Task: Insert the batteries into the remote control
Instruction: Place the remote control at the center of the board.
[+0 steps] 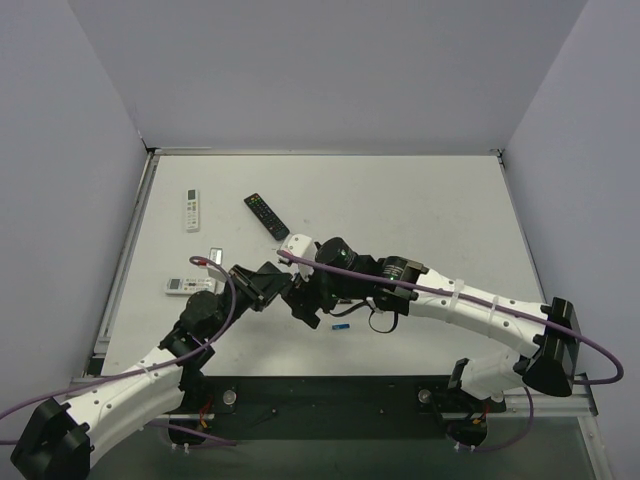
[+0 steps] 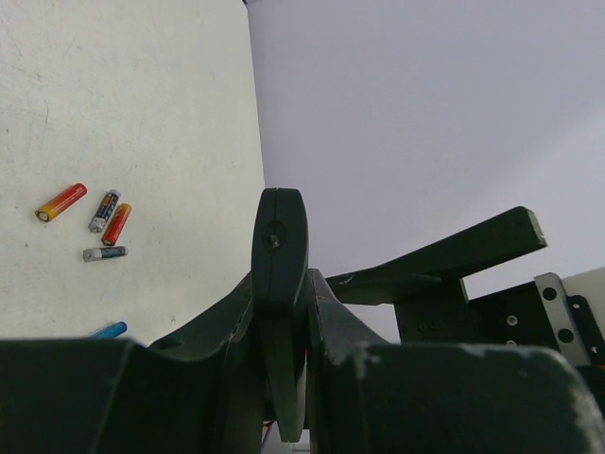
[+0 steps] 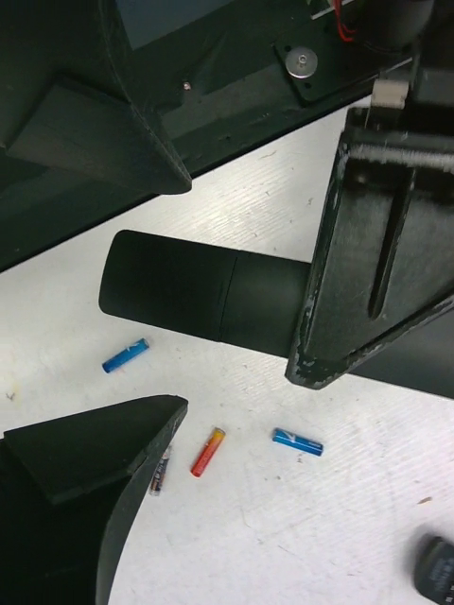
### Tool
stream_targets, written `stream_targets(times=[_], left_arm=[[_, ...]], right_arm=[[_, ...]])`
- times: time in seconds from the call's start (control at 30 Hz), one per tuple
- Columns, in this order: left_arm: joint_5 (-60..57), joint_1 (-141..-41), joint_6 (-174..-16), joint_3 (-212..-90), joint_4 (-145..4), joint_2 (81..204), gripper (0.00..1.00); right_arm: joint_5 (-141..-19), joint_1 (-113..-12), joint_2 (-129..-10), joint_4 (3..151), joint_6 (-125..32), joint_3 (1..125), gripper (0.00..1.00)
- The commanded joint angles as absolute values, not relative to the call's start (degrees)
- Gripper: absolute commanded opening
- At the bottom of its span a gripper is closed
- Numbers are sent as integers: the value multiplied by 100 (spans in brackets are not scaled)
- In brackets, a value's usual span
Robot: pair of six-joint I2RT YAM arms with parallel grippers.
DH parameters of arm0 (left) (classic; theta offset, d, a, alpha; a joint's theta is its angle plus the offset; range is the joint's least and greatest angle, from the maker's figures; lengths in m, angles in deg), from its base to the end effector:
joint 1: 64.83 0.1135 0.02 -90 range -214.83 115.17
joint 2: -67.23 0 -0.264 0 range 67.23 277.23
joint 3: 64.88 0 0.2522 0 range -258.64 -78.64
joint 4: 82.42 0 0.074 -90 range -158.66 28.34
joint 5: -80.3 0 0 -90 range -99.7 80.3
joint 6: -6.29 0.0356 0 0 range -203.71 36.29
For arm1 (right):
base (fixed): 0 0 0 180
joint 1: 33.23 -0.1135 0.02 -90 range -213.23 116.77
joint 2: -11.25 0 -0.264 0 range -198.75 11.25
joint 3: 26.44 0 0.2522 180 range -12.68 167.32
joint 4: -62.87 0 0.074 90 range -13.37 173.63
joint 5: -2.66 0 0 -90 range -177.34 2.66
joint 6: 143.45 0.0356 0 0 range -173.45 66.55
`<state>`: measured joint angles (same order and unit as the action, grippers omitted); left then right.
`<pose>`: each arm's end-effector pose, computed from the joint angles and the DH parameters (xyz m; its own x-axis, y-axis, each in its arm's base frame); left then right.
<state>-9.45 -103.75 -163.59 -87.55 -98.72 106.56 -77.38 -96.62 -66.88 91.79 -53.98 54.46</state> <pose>0.1298 -0.1050 0.2078 -0.6227 -0.7625 -0.1757 0.1062 0.1401 -0.9844 0.1358 0.2848 0.3360 -0.1886 -0.3968 -0.8983 -0.9519 0.2987 0.0679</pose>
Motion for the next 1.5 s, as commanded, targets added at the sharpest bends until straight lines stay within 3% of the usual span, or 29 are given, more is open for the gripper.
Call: stream_targets(times=[0.0, 0.2, 0.27, 0.43, 0.53, 0.6, 0.7, 0.83, 1.17, 1.47], left_arm=[[-970, -10394, -16220, -9112, -10118, 10678, 0], [-812, -10394, -16176, -9121, -10170, 10793, 0], [-795, -10394, -16150, -9130, -10188, 10845, 0], [-865, -10394, -15869, -9165, -9899, 10776, 0], [-926, -10394, -15614, -9174, -9679, 10670, 17], [-1118, -10386, -15351, -9261, -9495, 10573, 42], [-1382, -10386, -14736, -9593, -8714, 10206, 66], [-2199, -10377, -13524, -10488, -6627, 9686, 82], [-4861, -10368, -10651, -11977, -4475, 8412, 90], [-5576, -10368, -9927, -11609, -4554, 7840, 92]], right_arm=[[-8215, -9633, -6873, 9386, -4633, 5623, 81], [-8241, -9686, -7215, 9430, -4352, 5737, 70], [-8303, -9712, -7303, 9421, -4352, 5772, 63], [-8417, -9695, -7304, 9448, -4405, 5755, 28], [-8435, -9607, -7233, 9465, -4404, 5658, 16], [-8452, -9528, -7163, 9474, -4396, 5597, 12], [-8400, -9212, -7041, 9527, -4361, 5456, 9], [-8320, -8554, -6891, 9780, -4308, 5316, 9], [-8426, -5434, -6873, 9958, -4334, 4604, 7], [-8242, -3334, -7531, 9632, -4325, 4419, 11]])
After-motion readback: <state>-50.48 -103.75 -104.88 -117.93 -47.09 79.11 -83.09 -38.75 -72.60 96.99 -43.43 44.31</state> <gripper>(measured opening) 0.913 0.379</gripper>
